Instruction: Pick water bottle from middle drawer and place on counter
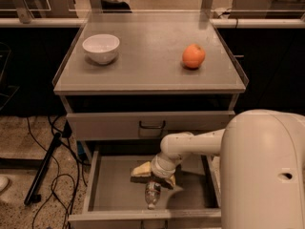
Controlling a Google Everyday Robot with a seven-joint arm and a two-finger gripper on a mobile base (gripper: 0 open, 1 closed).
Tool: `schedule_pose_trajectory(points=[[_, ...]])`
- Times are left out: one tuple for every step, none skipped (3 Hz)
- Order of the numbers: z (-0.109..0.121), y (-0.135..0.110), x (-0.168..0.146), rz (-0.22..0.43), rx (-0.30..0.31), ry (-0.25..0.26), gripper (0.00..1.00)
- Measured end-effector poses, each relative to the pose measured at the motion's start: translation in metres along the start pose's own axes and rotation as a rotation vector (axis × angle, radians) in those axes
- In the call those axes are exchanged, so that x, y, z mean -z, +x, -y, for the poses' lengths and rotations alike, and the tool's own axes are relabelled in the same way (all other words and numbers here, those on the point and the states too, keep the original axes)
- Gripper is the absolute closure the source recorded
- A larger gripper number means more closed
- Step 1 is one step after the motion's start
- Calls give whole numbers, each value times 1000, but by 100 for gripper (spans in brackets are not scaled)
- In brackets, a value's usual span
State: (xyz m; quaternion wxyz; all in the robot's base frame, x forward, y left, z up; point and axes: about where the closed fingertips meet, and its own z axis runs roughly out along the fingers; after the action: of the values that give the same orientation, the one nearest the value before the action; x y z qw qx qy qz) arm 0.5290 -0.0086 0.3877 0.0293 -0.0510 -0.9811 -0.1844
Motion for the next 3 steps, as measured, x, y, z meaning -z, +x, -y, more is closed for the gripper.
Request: schedule_pose_trajectory(points=[[0, 0, 0, 0, 0, 0, 0], [7, 5, -9, -7, -31, -5, 0], [14, 12, -23, -15, -66, -2, 0]])
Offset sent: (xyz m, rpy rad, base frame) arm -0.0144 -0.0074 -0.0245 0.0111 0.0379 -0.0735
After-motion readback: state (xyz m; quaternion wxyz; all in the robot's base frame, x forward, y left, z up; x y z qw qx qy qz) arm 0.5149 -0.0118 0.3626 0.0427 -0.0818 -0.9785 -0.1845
